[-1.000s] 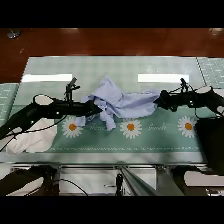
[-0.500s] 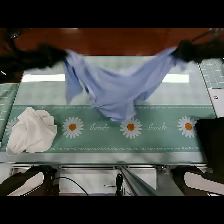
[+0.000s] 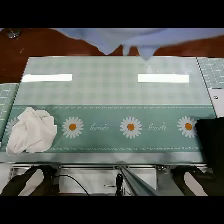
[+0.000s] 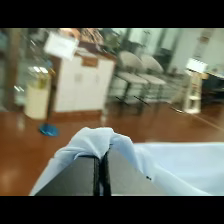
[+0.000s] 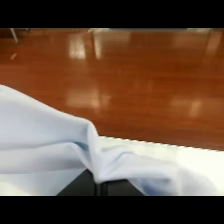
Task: Fold the shirts.
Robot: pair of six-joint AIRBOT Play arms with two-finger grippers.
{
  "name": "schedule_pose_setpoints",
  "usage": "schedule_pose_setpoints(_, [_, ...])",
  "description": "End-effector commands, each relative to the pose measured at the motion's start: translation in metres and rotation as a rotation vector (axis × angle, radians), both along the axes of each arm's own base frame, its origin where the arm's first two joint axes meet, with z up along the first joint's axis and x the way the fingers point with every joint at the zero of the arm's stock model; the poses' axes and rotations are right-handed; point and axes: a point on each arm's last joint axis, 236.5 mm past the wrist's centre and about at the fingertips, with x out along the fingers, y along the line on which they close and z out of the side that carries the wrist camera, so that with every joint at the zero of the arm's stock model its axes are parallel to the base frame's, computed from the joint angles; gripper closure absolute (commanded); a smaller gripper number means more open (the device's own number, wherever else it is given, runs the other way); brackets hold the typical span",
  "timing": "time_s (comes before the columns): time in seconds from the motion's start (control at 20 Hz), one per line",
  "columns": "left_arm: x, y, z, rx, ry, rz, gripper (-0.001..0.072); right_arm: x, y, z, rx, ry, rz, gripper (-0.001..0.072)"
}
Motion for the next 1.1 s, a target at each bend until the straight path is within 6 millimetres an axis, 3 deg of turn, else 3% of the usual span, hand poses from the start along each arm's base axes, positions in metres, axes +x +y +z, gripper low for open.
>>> schedule_pose_setpoints(0.0, [-0.055,0.018,0.017,0.150,-0.092,0.254,0.0683,-0.086,-0.005,0.003,-0.056,-0.018,-0.059,0.0693])
schedule_pose_setpoints(0.15, [-0.066,0.044,-0.011,0.258,0.007,0.429,0.0683,-0.120,-0.004,-0.041,-0.066,0.140,-0.062,0.0693])
schedule_pose_setpoints(0.25, [-0.053,0.054,-0.038,0.243,0.110,0.432,0.0683,-0.124,-0.002,-0.087,-0.043,0.278,-0.057,0.0693])
schedule_pose_setpoints(0.35, [-0.029,0.057,-0.082,0.166,0.259,0.366,0.0683,-0.122,-0.002,-0.146,-0.001,0.423,-0.065,0.0693])
schedule_pose_setpoints(0.45, [-0.002,0.052,-0.142,0.075,0.427,0.255,0.0683,-0.115,0.001,-0.212,0.057,0.568,-0.067,0.0693])
schedule_pose_setpoints(0.6, [0.032,0.041,-0.245,-0.016,0.648,0.135,0.0682,-0.091,0.009,-0.309,0.153,0.722,-0.062,0.0693])
schedule_pose_setpoints(0.75, [0.064,0.015,-0.339,-0.060,0.821,0.059,0.0682,-0.053,0.006,-0.382,0.244,0.778,-0.117,0.0693])
schedule_pose_setpoints(0.85, [0.092,-0.001,-0.373,-0.075,0.868,0.053,0.0683,-0.026,-0.004,-0.416,0.269,0.820,-0.172,0.0693])
schedule_pose_setpoints(1.05, [0.154,-0.020,-0.413,-0.083,0.896,0.084,0.0683,0.035,-0.022,-0.457,0.283,0.874,-0.243,0.0693])
